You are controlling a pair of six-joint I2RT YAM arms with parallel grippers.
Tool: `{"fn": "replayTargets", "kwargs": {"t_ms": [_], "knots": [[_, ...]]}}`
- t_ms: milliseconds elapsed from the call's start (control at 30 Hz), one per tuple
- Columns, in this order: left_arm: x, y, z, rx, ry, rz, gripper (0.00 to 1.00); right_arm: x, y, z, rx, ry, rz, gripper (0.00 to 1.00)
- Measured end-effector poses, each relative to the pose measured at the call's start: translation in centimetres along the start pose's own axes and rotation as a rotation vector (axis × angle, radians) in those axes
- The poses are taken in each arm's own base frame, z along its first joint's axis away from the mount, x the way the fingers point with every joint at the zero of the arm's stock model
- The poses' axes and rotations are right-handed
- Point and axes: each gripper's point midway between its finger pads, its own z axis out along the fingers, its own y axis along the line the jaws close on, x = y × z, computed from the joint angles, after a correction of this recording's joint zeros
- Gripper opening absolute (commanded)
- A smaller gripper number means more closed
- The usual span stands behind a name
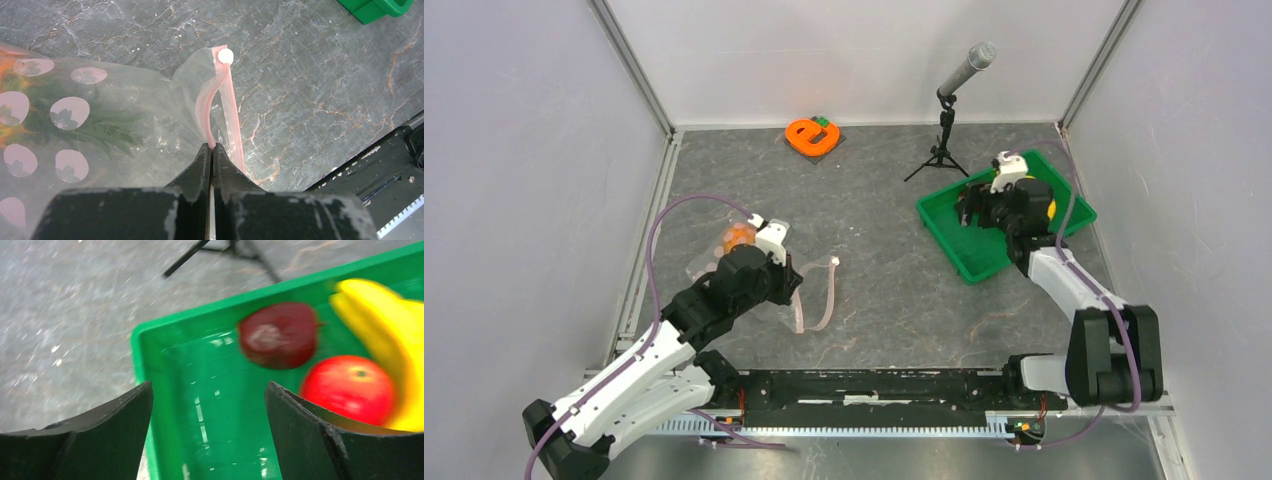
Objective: Open the zip-top bag and remove the fake food
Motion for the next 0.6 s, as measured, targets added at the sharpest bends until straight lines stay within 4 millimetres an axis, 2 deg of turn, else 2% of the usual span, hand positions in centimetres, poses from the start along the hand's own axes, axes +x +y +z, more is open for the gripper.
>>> {"fn": "replayTargets", "kwargs": {"t_ms": [133,200,267,433,600], "knots": [[0.0,-0.3,0.2,0.012,0.003,0.0,0.02,3.6,4.6,1.0,-0.172,0.131,0.024,0.91],[0.1,-0.5,0.4,0.022,0.01,-0.001,0.02,4.5,8.1,0.6,-0.265,0.161,-0.007,0.97],[0.1,-0.7,0.5,0.032,0.015,-0.001,0.02,4.5,12.0,-0.2,-0.369,0.156,-0.038,0.97],[0.1,-1.3,0.9,0.06,0.02,-0.012,0.02,4.9,20.2,-3.4,-0.581,0.095,-0.105,0.97],[0.0,-2.2,1.3,0.094,0.042,-0.031,0.02,5.3,25.7,-6.8,-0.738,0.02,-0.153,0.92]]}}
